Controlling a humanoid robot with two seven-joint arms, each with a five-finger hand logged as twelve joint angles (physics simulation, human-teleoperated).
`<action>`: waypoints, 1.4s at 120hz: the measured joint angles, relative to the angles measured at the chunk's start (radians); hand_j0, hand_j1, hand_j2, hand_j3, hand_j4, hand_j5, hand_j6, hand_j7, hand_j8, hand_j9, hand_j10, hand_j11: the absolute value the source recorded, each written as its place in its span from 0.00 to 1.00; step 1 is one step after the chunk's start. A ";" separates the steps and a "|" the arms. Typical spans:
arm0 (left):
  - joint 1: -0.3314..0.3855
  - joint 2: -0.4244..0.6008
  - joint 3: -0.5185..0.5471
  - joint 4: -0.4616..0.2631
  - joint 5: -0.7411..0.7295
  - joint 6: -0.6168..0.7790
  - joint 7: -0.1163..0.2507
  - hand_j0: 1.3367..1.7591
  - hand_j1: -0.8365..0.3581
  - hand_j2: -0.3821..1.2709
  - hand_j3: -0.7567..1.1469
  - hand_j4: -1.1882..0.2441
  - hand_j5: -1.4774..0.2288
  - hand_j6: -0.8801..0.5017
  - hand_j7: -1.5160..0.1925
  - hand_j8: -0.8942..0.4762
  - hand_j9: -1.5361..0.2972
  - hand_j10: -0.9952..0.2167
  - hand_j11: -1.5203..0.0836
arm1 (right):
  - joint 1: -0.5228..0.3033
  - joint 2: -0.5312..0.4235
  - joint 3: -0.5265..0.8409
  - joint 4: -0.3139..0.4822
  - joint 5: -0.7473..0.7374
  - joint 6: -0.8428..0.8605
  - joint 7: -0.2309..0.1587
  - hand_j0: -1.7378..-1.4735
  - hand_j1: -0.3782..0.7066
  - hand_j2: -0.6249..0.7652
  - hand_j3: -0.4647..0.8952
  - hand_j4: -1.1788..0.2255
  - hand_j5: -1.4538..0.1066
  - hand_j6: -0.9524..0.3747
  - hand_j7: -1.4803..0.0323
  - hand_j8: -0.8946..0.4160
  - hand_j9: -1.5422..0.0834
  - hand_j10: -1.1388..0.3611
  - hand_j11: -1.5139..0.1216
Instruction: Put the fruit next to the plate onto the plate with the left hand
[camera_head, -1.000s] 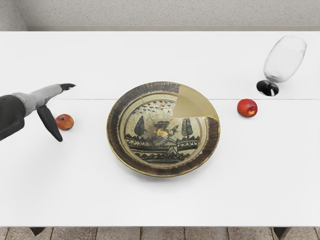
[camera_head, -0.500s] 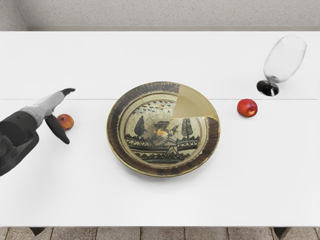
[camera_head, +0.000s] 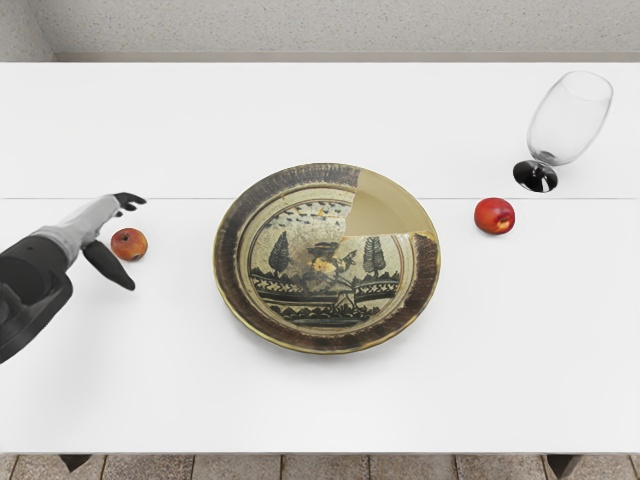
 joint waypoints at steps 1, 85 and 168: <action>0.000 0.000 -0.001 0.000 0.000 0.000 0.000 0.76 0.79 0.26 0.40 0.68 0.71 0.48 0.73 0.50 0.69 0.64 0.78 | 0.000 0.000 0.000 0.000 0.000 0.000 0.000 0.30 0.03 0.45 0.34 0.84 0.93 0.72 0.98 0.68 0.95 0.76 0.93; 0.002 0.098 0.001 -0.018 -0.048 -0.034 -0.013 0.76 0.80 0.26 0.40 0.69 0.71 0.49 0.73 0.50 0.70 0.65 0.79 | 0.001 0.000 0.000 0.000 0.000 -0.002 0.000 0.30 0.03 0.45 0.34 0.84 0.93 0.72 0.98 0.68 0.95 0.76 0.93; -0.023 -0.007 0.040 0.072 0.025 0.022 -0.031 0.76 0.75 0.26 0.40 0.66 0.68 0.46 0.70 0.47 0.67 0.62 0.75 | 0.002 0.000 0.000 0.000 0.000 -0.002 0.000 0.30 0.03 0.45 0.34 0.84 0.93 0.72 0.98 0.68 0.95 0.76 0.93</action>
